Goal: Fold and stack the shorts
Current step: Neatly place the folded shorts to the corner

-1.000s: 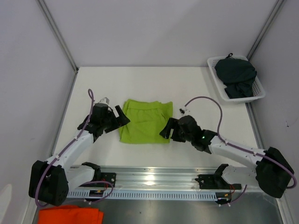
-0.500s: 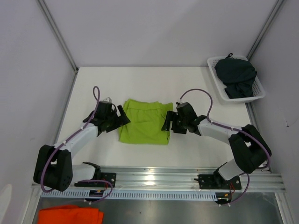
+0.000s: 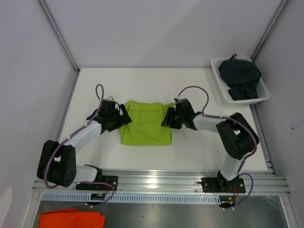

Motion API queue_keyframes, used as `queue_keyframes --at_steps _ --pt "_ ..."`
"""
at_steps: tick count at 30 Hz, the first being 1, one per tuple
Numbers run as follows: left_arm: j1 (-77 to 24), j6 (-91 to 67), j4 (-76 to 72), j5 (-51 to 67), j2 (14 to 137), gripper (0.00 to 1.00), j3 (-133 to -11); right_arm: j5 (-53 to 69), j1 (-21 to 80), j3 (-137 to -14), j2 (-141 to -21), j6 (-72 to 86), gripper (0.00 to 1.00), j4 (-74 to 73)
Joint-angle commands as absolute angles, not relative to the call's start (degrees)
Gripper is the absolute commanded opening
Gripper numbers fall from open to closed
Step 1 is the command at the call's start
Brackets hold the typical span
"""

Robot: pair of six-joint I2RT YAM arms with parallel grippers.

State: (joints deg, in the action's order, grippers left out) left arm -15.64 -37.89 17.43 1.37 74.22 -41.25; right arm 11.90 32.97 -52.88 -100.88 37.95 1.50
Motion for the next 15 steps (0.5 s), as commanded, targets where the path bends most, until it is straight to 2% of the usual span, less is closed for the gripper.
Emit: queue_keyframes --at_steps 1,5,6,7,8,9,12,15 --pt "-15.82 -36.91 16.17 -1.58 78.04 0.95 -44.2 13.27 33.05 -54.58 -102.3 37.18 0.5 3.6" --pt "-15.82 -36.65 14.77 -1.06 81.91 0.92 -45.09 13.1 33.22 -55.02 -102.3 36.3 0.34 3.08" --pt "-15.82 -36.56 14.85 -1.05 83.48 0.89 -45.52 13.27 33.22 -55.19 -102.48 36.12 0.29 2.82" --pt "-15.82 -36.56 14.94 -1.23 84.11 0.86 -46.05 13.88 33.22 -55.63 -102.57 35.6 0.19 2.73" --pt "-15.82 -36.56 15.2 -1.49 84.46 0.83 -46.32 14.06 33.31 -55.9 -102.74 35.42 0.16 2.64" --pt "-15.73 -36.74 14.77 -2.02 84.64 0.75 -45.8 14.15 33.48 -56.16 -102.83 35.16 0.12 2.2" --pt "-15.73 -37.62 13.28 -2.72 82.45 0.61 -43.16 13.54 34.36 -56.78 -102.92 34.37 0.06 1.5" --pt "-15.82 -38.05 14.93 -4.65 79.46 0.64 -41.05 13.01 35.68 -57.39 -103.18 33.84 0.03 1.23"
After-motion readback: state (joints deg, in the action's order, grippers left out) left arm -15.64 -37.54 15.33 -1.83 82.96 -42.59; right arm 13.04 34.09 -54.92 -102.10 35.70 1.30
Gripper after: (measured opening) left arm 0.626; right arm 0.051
